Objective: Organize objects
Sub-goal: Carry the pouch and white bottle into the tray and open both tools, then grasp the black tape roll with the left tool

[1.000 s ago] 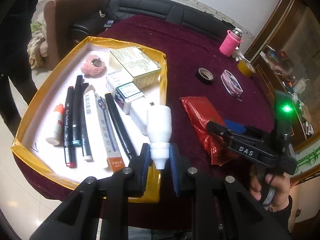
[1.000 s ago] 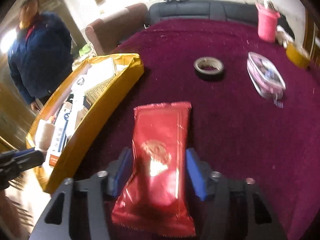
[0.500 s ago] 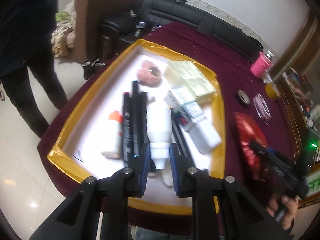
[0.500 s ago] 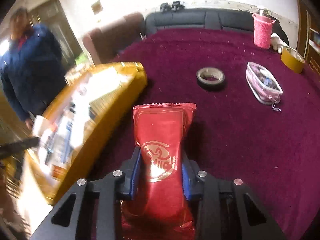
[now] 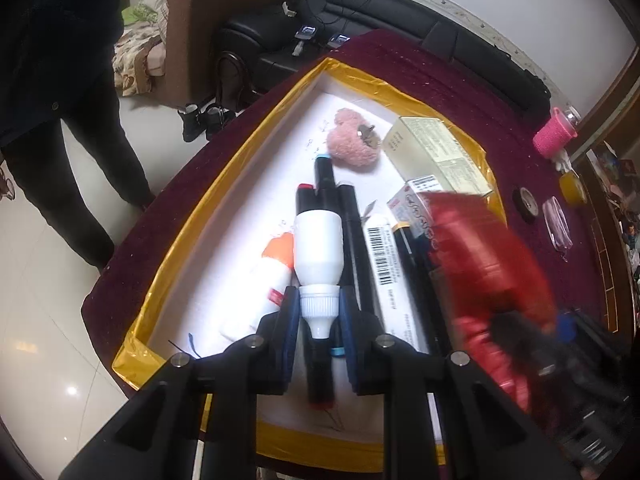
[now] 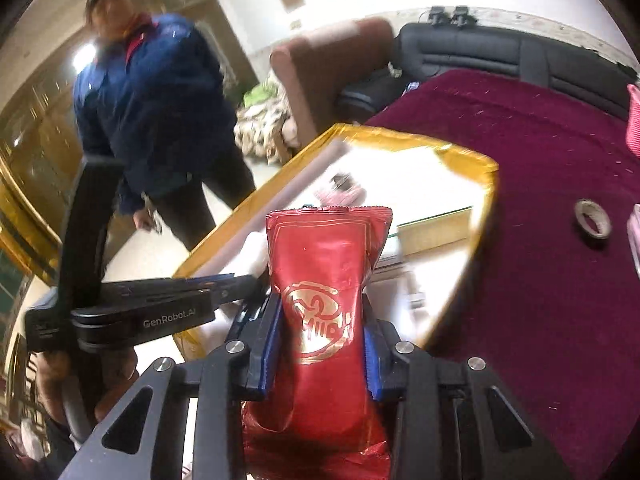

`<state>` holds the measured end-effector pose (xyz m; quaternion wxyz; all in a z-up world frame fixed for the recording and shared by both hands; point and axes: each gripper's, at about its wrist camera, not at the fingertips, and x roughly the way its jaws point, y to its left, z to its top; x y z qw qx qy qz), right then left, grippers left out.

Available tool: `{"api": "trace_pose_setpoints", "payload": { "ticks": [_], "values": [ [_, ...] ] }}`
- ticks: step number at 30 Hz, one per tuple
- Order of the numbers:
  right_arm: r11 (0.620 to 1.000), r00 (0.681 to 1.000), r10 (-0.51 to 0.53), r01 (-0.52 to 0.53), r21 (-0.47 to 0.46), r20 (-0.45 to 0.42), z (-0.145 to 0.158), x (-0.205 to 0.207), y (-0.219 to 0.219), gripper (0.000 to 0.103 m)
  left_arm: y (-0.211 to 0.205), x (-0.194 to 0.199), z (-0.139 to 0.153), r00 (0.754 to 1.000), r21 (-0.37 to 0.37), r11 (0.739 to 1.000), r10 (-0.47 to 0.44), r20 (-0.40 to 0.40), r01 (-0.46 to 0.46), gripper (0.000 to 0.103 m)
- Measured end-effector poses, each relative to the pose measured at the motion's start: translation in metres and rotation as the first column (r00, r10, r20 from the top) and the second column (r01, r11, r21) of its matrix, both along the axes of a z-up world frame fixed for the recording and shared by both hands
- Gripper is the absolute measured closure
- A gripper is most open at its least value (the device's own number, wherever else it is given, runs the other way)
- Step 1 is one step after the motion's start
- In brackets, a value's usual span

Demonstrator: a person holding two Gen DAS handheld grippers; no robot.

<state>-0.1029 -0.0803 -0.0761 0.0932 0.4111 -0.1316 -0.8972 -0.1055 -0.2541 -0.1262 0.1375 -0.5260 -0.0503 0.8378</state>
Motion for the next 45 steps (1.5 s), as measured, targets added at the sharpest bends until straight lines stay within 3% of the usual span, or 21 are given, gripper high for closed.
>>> {"api": "trace_pose_setpoints", "payload": {
  "ticks": [4,8,9,11,13,22,25,35,45],
  "values": [
    [0.999,0.999,0.003,-0.005,0.046,0.037,-0.014,-0.012,-0.019,0.062,-0.003,-0.002,-0.001,1.000,0.003,1.000,-0.004,-0.005,0.004,0.083],
    [1.000,0.999,-0.016,0.014,0.027,0.049,-0.025,-0.018,-0.014,0.051,-0.006,-0.001,-0.001,1.000,0.010,1.000,-0.010,-0.016,0.010,0.082],
    [1.000,0.999,-0.015,0.014,0.006,0.050,-0.025,-0.015,-0.009,0.049,-0.006,0.000,0.000,1.000,0.012,1.000,-0.011,-0.021,0.011,0.079],
    [1.000,1.000,-0.002,0.002,-0.009,0.022,-0.017,-0.006,-0.005,0.039,-0.008,0.003,0.003,0.999,0.020,1.000,-0.011,-0.034,0.012,0.061],
    [1.000,1.000,0.006,-0.006,-0.014,-0.016,-0.005,0.006,-0.002,0.035,-0.009,0.008,0.010,0.998,0.029,0.999,-0.014,-0.065,0.016,0.054],
    [0.993,0.990,-0.025,0.009,-0.117,-0.135,0.032,0.043,0.065,0.020,0.028,0.036,0.054,0.972,0.047,0.994,-0.089,-0.216,0.101,0.034],
    [0.993,0.991,-0.070,0.058,-0.107,-0.115,0.029,0.042,0.099,0.019,0.056,0.042,0.063,0.957,0.043,0.986,-0.145,-0.252,0.161,0.031],
    [0.972,0.972,-0.235,0.235,-0.011,-0.024,0.001,0.000,0.217,0.019,0.151,0.034,0.066,0.921,0.026,0.944,-0.316,-0.226,0.330,0.030],
    [0.915,0.919,-0.392,0.393,-0.087,0.035,-0.033,0.008,0.282,0.019,0.242,0.020,0.051,0.878,-0.012,0.892,-0.447,-0.170,0.451,0.031]
  ]
}}
